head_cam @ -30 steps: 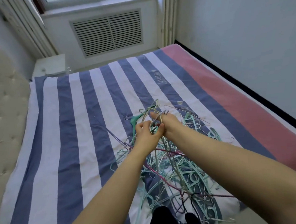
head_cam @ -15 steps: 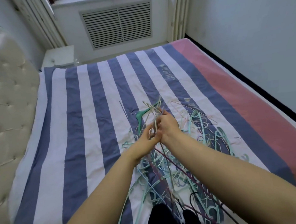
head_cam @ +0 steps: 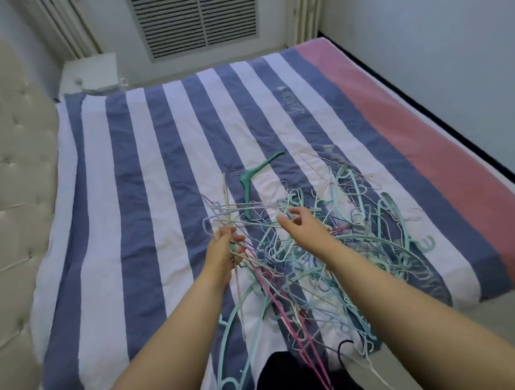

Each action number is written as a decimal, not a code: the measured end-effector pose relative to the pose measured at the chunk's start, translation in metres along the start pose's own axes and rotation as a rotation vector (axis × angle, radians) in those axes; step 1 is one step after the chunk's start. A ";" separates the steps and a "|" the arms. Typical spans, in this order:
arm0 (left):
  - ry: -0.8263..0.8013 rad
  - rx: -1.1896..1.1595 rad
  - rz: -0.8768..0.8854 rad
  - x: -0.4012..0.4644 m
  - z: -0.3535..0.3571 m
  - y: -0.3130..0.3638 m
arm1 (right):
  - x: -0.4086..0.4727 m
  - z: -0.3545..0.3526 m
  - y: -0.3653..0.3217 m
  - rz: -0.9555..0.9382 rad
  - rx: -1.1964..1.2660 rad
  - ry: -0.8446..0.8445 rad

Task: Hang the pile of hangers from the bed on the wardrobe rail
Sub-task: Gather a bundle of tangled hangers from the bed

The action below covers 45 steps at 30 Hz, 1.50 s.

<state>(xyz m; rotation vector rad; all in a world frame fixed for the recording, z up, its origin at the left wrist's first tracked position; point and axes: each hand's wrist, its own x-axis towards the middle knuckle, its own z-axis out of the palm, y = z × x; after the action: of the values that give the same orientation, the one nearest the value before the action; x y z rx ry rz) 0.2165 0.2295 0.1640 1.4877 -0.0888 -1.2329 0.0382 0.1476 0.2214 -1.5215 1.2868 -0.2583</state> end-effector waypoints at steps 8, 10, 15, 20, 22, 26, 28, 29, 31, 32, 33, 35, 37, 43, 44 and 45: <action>-0.052 -0.197 -0.030 -0.020 -0.048 -0.004 | -0.034 0.072 0.122 0.523 -0.007 -0.227; -0.066 -0.159 -0.005 -0.029 -0.052 0.006 | -0.038 0.086 0.116 0.516 0.119 -0.160; -0.136 -0.026 0.080 -0.050 -0.057 0.036 | -0.033 0.110 0.096 0.668 0.424 -0.172; -0.161 0.102 0.144 -0.068 -0.064 0.056 | -0.027 0.123 0.064 0.398 0.068 -0.318; -0.147 0.086 0.144 -0.072 -0.070 0.060 | -0.024 0.128 0.065 0.307 0.057 -0.235; -0.149 0.048 0.165 -0.076 -0.078 0.062 | -0.017 0.162 0.081 0.402 0.569 -0.165; -0.143 0.066 0.177 -0.077 -0.083 0.063 | -0.015 0.176 0.084 0.426 0.699 -0.240; -0.120 0.080 0.184 -0.077 -0.087 0.064 | -0.016 0.179 0.082 0.432 0.735 -0.280; -0.063 0.102 0.198 -0.075 -0.097 0.067 | -0.020 0.183 0.076 0.435 0.793 -0.342; -0.052 0.100 0.202 -0.072 -0.102 0.067 | -0.020 0.186 0.074 0.421 0.805 -0.393; -0.045 0.086 0.214 -0.071 -0.105 0.067 | -0.020 0.188 0.069 0.408 0.806 -0.430; -0.004 0.114 0.269 -0.069 -0.107 0.062 | -0.023 0.193 0.058 0.388 0.858 -0.480; 0.079 0.181 0.330 -0.062 -0.109 0.057 | -0.028 0.200 0.045 0.395 0.926 -0.505; 0.157 0.247 0.129 -0.051 -0.114 0.070 | -0.036 0.201 0.020 0.292 0.839 -0.486; 0.101 0.201 0.033 -0.055 -0.113 0.069 | -0.036 0.196 0.017 0.283 0.816 -0.466; 0.032 0.134 -0.038 -0.060 -0.113 0.067 | -0.036 0.190 0.015 0.264 0.777 -0.444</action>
<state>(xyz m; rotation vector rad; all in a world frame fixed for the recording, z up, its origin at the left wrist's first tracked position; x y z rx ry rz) 0.3061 0.3210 0.2303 1.6311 -0.1245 -1.2529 0.1517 0.2875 0.1488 -0.6833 0.8610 -0.1986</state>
